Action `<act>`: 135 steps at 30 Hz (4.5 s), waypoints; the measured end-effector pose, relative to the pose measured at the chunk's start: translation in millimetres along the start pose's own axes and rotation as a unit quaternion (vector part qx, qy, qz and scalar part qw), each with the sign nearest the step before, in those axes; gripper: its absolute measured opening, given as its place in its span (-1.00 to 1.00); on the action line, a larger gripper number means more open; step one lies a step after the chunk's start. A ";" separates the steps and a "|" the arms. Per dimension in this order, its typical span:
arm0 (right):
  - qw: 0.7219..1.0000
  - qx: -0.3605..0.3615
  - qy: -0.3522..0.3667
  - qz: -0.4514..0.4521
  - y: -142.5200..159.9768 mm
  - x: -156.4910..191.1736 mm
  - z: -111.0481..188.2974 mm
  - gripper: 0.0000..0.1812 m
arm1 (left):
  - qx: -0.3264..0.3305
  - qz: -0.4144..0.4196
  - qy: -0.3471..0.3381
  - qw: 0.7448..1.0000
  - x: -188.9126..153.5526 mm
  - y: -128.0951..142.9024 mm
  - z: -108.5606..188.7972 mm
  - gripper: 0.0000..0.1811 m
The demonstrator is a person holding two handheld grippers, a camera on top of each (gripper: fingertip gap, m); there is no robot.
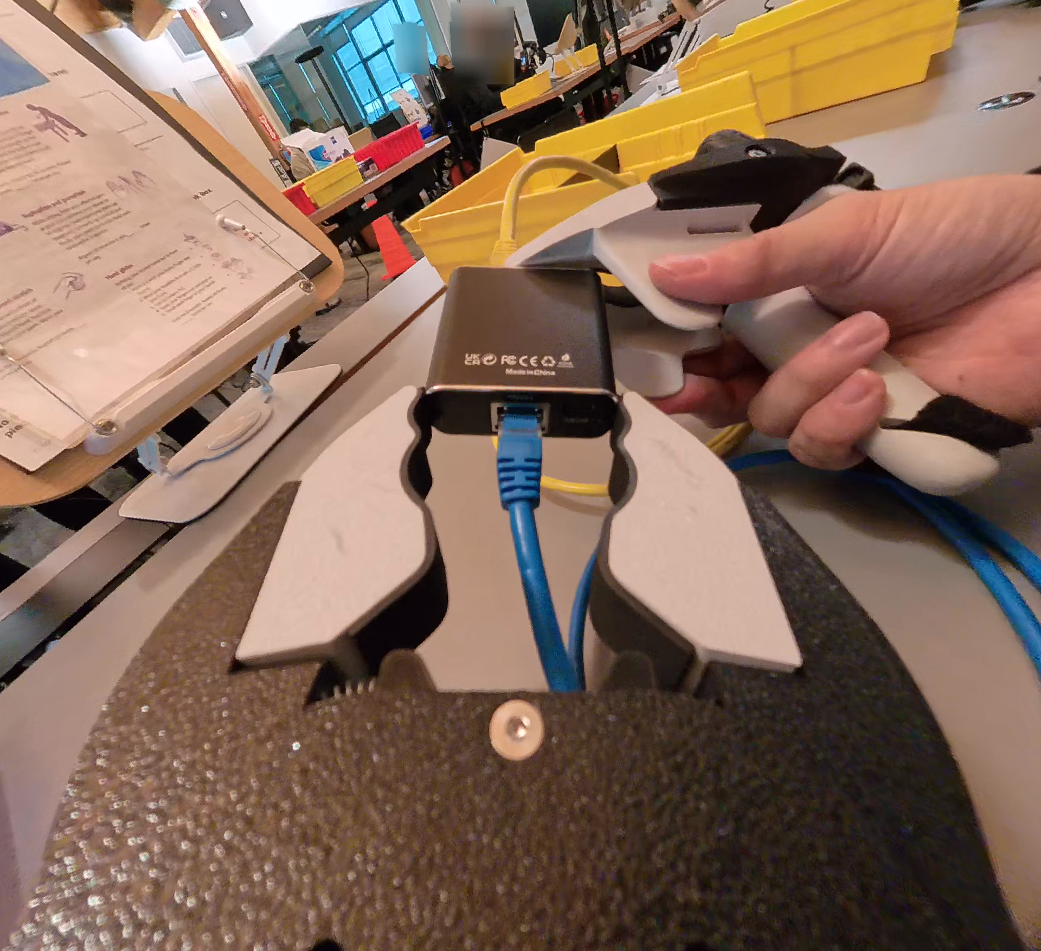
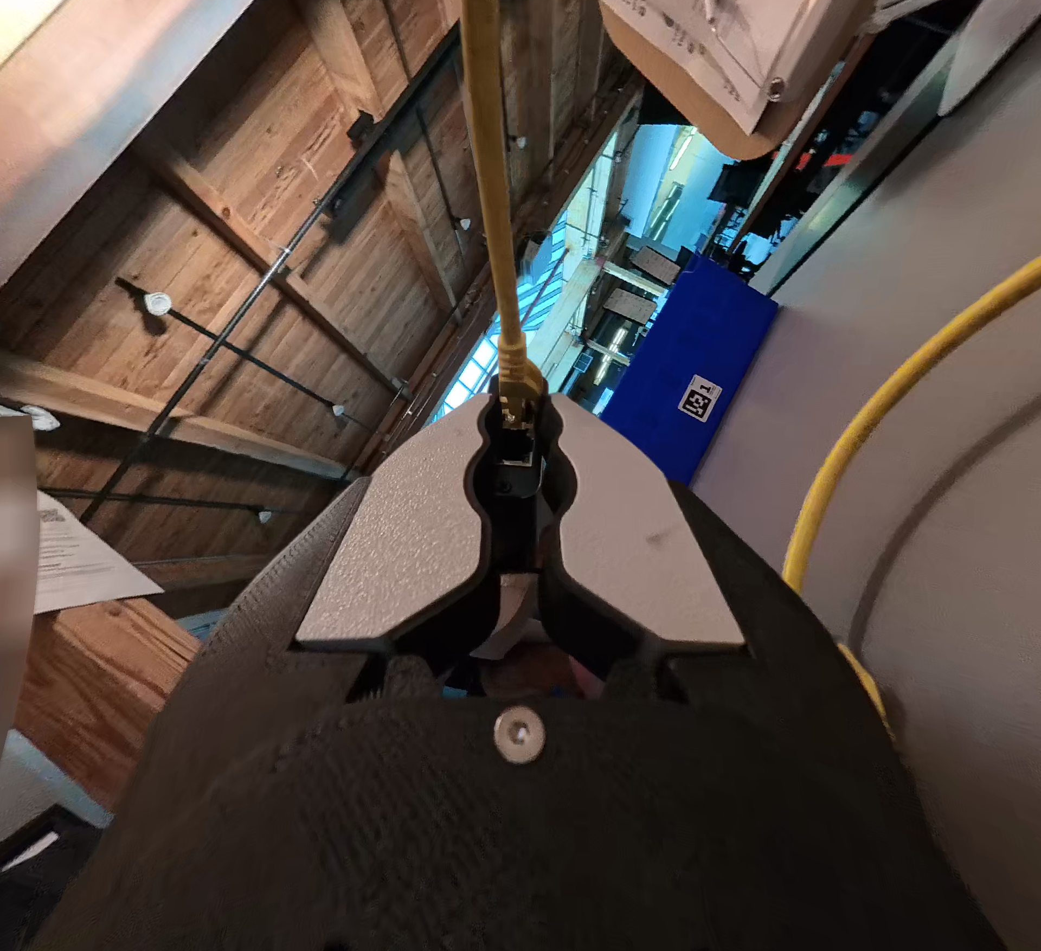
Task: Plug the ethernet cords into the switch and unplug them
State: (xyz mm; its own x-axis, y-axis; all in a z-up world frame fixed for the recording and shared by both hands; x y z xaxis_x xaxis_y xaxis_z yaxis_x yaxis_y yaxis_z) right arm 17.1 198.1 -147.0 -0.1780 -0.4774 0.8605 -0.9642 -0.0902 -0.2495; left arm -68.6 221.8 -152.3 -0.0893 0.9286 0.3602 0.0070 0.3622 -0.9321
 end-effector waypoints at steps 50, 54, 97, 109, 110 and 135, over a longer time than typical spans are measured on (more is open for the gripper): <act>0.999 0.007 0.002 0.031 -1.6 2.1 -23.5 -0.86 | -0.003 0.004 -0.078 0.997 10.3 -3.6 0.1 -0.33; 1.000 0.014 -0.002 0.024 -1.9 -5.4 -19.9 -0.87 | 0.018 0.002 -0.073 0.997 9.4 1.7 -1.7 -0.33; 0.995 0.024 -0.067 0.064 -5.4 10.1 -30.1 -0.87 | 0.034 -0.056 -0.131 0.989 11.7 -8.5 -2.1 -0.33; 0.927 0.138 -0.007 0.348 -76.4 79.5 -13.1 -0.87 | 0.019 0.027 -0.158 0.987 35.3 3.0 13.2 -0.34; 0.921 0.154 -0.010 0.357 -87.1 92.6 -10.5 -0.87 | 0.018 0.038 -0.156 0.987 36.6 4.5 13.9 -0.34; 0.888 0.201 -0.065 0.409 -180.0 247.2 5.3 -0.87 | 0.030 0.053 -0.142 0.988 35.7 10.7 12.0 -0.34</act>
State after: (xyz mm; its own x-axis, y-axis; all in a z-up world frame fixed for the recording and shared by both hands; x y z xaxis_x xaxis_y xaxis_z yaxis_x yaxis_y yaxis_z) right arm 147.8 91.6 108.3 -0.7365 -0.6216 0.2666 -0.3698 0.0401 -0.9282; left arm -83.6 257.9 -149.9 -0.3666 0.8983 0.2421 -0.0267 0.2499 -0.9679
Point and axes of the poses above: each gripper's, where its closed fingertips meet, z back along the fingers, y out of its underside, x = y × z across the jaws, the point moved 4 cm from there along z, back along the fingers, and after that the axes turned 9 degrees about -x, right-handed, at the moved point
